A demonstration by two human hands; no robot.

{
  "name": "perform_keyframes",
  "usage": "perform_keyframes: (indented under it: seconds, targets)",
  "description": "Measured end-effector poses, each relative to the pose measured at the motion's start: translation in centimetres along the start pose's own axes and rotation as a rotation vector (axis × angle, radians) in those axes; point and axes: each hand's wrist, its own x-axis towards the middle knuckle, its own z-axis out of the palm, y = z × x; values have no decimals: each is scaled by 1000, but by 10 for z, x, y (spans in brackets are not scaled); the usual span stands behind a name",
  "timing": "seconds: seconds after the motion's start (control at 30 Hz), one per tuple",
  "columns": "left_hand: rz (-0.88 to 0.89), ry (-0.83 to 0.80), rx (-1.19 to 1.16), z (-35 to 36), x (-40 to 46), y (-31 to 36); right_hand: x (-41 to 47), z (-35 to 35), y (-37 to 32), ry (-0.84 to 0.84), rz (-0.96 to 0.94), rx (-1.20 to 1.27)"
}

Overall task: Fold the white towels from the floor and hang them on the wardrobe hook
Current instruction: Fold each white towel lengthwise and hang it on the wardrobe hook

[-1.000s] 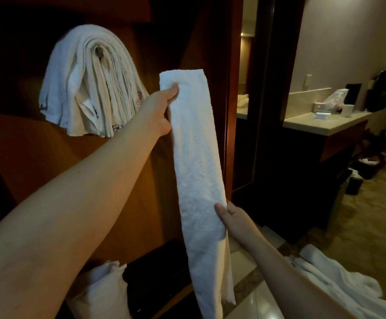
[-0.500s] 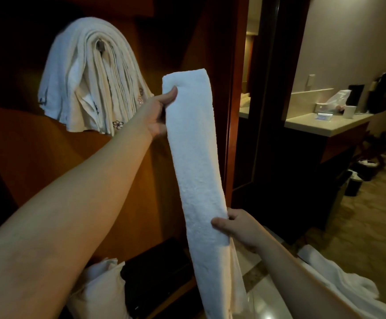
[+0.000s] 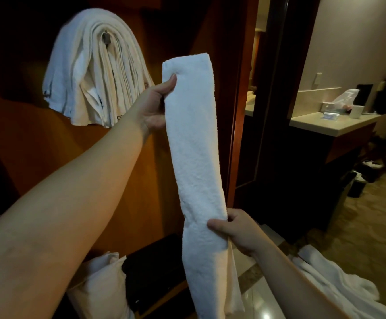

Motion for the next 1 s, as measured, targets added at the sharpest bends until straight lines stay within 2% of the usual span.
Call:
perform_keyframes:
  seconds: [0.13,0.23,0.37,0.5,0.57,0.63,0.67,0.73,0.8,0.87,0.93,1.0]
  targets:
    - [12,-47,30,6,-3,1,-3,-3,-15,7,-48,-171]
    - [31,-56,50,11,-4,1,-2,-7,-15,43,-93,-189]
    - [87,-14,54,14,-5,3,0,-10,-8,165,-143,-239]
    - [185,158,109,10,-2,1,-2,-10,1,339,-162,-87]
    - [200,233,112,4,1,-2,-2,-9,7,380,-186,73]
    - [198,308,114,-2,6,-5,1,-12,15,283,-164,304]
    - [191,345,123,-4,8,-6,3,-16,20,211,-109,339]
    - [161,411,146,-7,12,-10,2,-27,18,9,49,162]
    - [108,472,174,-9,17,-16,0,-33,12,-219,203,-250]
    - [59,534,208,-9,24,-23,1,-35,11,-324,278,-547]
    - [36,570,254,-9,31,-28,1,-31,8,-313,301,-594]
    - [8,582,282,-11,38,-32,-2,-26,7,-321,280,-489]
